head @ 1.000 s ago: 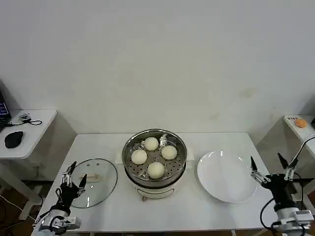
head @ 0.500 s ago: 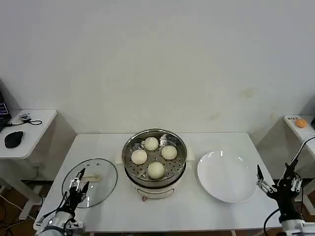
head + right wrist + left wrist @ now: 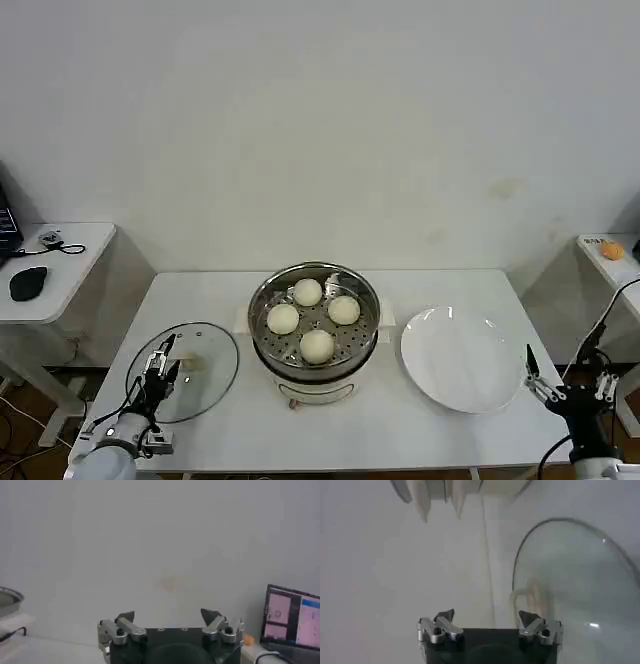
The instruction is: Take steamed baozi put them in steamer then cover it.
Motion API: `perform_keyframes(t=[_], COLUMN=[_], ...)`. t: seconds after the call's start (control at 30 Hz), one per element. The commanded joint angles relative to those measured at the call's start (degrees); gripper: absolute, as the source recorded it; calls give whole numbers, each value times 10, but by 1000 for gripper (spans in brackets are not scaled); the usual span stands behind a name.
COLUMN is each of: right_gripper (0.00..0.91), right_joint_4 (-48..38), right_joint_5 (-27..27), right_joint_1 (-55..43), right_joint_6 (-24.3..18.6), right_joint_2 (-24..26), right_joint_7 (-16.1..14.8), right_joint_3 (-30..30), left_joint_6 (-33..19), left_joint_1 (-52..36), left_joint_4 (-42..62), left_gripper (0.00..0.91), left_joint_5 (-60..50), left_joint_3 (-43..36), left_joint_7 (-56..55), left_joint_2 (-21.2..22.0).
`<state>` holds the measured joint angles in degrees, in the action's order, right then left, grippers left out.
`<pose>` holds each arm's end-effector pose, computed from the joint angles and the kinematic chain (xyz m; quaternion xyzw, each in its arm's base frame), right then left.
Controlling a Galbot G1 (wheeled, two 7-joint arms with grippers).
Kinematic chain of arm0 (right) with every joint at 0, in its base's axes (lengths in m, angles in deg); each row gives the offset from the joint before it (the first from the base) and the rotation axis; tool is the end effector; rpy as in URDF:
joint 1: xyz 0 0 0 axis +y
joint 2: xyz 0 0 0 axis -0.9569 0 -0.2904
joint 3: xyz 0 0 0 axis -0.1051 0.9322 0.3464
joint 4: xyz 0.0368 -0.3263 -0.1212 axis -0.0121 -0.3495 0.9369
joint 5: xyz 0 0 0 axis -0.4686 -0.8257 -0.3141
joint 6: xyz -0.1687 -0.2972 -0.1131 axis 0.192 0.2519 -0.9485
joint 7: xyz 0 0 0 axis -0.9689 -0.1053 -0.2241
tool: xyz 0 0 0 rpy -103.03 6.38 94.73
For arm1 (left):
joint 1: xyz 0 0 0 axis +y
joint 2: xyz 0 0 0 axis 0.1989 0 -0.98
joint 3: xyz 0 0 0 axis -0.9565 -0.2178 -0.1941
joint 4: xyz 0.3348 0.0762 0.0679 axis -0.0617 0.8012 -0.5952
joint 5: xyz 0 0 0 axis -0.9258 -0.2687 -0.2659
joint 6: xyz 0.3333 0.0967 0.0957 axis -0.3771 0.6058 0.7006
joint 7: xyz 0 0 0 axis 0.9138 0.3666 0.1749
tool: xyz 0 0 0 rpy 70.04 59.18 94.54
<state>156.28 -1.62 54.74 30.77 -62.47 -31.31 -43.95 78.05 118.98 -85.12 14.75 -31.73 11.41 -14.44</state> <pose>0.1241 -0.1633 -0.2746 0.0700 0.9905 -0.1143 0.0300 0.2524 0.1750 -0.3947 -0.0884 -0.6612 -0.7432 0.0523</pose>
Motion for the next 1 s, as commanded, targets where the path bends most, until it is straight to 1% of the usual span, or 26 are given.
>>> perform_keyframes(t=[0.03, 0.2, 0.23, 0.27, 0.3, 0.33, 0.37, 0.73, 1.0], right_gripper=[907, 907, 907, 907, 907, 907, 907, 907, 907], right_joint_4=[1, 2, 3, 4, 4, 5, 5, 20, 29], right_joint_5=[-2, -2, -2, -2, -3, -3, -3, -1, 1], right_joint_1=[9, 11, 11, 11, 11, 11, 11, 9, 16], right_joint_6=[-3, -5, -5, -5, -5, -5, -5, 0, -2], right_joint_2=[-6, -9, -9, -10, -11, -11, -12, -16, -16], right_joint_7=[0, 0, 0, 0, 0, 0, 0, 1, 0], right_joint_3=[-5, -7, -7, -7, -7, -7, -6, -8, -9], left_joint_6=[3, 2, 2, 2, 1, 0, 0, -3, -1], left_joint_1=[-70, -85, -86, -88, -90, -91, -91, -72, -50], left_joint_4=[63, 87, 89, 93, 97, 99, 100, 83, 31], left_gripper=[907, 907, 806, 534, 333, 30, 0, 0, 0], left_joint_5=[-9, -3, -2, -1, -1, 0, 1, 20, 34], left_joint_3=[-16, -25, -26, -27, -28, -28, -28, -22, 9], left_joint_7=[0, 0, 0, -2, -4, -5, -7, -30, -53], left_joint_2=[-1, 0, 1, 3, 5, 6, 7, 6, 0])
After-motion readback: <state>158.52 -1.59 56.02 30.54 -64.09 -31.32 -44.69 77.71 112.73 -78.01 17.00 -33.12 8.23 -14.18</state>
